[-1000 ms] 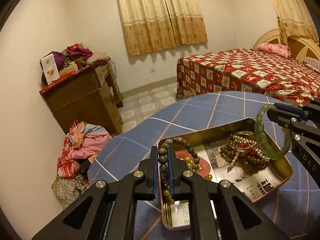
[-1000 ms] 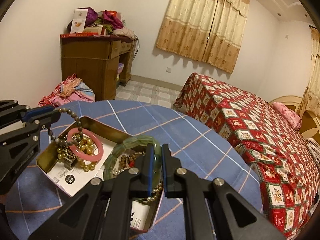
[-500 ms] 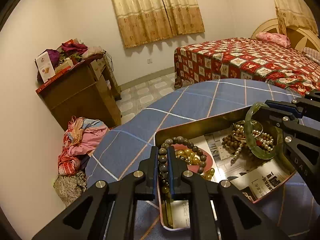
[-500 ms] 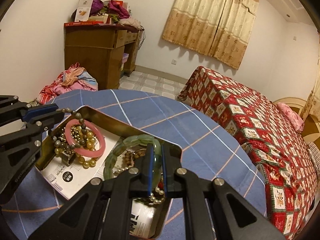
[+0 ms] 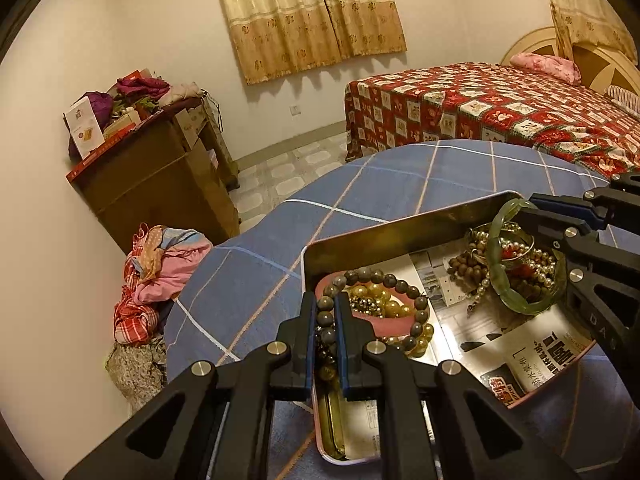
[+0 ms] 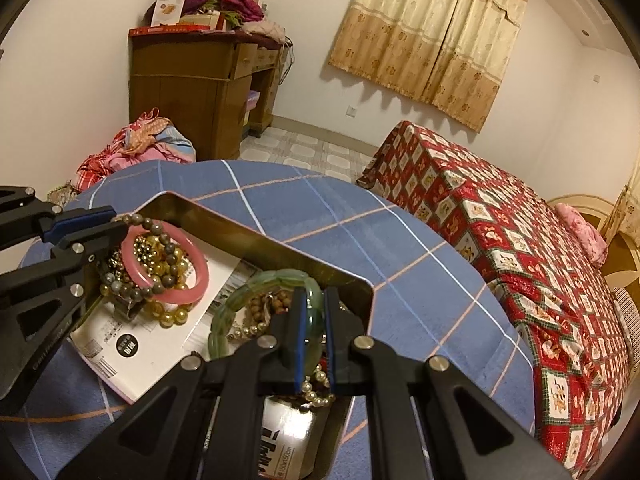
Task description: Organize jewelry
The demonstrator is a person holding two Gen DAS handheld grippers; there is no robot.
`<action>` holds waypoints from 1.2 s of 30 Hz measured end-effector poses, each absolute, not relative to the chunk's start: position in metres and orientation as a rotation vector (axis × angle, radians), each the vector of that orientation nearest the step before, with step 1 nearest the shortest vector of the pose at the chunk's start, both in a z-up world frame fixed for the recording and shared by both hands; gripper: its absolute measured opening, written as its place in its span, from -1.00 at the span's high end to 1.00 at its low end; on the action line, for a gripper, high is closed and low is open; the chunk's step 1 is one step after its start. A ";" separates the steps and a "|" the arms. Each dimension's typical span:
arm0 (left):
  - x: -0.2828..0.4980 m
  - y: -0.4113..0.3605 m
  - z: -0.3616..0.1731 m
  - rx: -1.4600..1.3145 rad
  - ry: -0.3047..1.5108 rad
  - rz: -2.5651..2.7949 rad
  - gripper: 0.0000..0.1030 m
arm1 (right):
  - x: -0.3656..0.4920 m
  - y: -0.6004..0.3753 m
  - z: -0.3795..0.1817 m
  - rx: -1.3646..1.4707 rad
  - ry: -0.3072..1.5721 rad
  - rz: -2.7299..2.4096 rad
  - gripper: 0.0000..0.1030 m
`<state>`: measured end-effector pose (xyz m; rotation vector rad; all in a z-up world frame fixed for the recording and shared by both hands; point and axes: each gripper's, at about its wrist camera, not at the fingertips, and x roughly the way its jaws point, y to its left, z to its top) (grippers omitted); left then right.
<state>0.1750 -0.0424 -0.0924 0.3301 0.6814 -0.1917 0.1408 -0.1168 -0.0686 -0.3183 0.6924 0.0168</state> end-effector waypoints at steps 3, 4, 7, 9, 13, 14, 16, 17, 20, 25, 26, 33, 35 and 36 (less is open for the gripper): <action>0.175 -0.042 -0.093 0.329 0.685 -0.191 0.84 | 0.141 -0.118 -0.069 -0.317 0.692 0.019 0.80; 0.176 -0.042 -0.093 0.328 0.685 -0.191 0.84 | 0.141 -0.118 -0.069 -0.314 0.694 0.020 0.80; 0.175 -0.041 -0.093 0.331 0.682 -0.185 0.84 | 0.142 -0.119 -0.071 -0.309 0.698 0.022 0.77; 0.175 -0.041 -0.094 0.333 0.688 -0.191 0.83 | 0.141 -0.120 -0.072 -0.302 0.701 0.026 0.74; 0.169 -0.042 -0.092 0.344 0.688 -0.203 0.82 | 0.140 -0.121 -0.071 -0.301 0.696 0.014 0.26; 0.166 -0.042 -0.089 0.342 0.681 -0.201 0.70 | 0.137 -0.123 -0.069 -0.291 0.689 0.014 -0.12; 0.161 -0.039 -0.083 0.330 0.663 -0.185 0.12 | 0.131 -0.125 -0.065 -0.281 0.664 -0.005 -0.23; 0.157 -0.037 -0.079 0.324 0.639 -0.172 -0.34 | 0.128 -0.127 -0.063 -0.278 0.662 -0.008 -0.23; 0.146 -0.031 -0.069 0.307 0.600 -0.164 -0.53 | 0.119 -0.131 -0.057 -0.271 0.652 -0.021 -0.26; 0.130 -0.021 -0.054 0.270 0.571 -0.152 -0.53 | 0.099 -0.140 -0.041 -0.234 0.618 -0.039 -0.30; 0.125 -0.019 -0.050 0.259 0.562 -0.153 -0.53 | 0.095 -0.142 -0.038 -0.226 0.608 -0.042 -0.33; 0.094 -0.013 -0.031 0.236 0.499 -0.143 -0.53 | 0.070 -0.147 -0.021 -0.186 0.546 -0.044 -0.43; 0.088 -0.011 -0.027 0.236 0.486 -0.137 -0.53 | 0.066 -0.145 -0.019 -0.185 0.534 -0.043 -0.44; 0.085 -0.010 -0.026 0.233 0.484 -0.137 -0.53 | 0.064 -0.145 -0.017 -0.184 0.529 -0.044 -0.45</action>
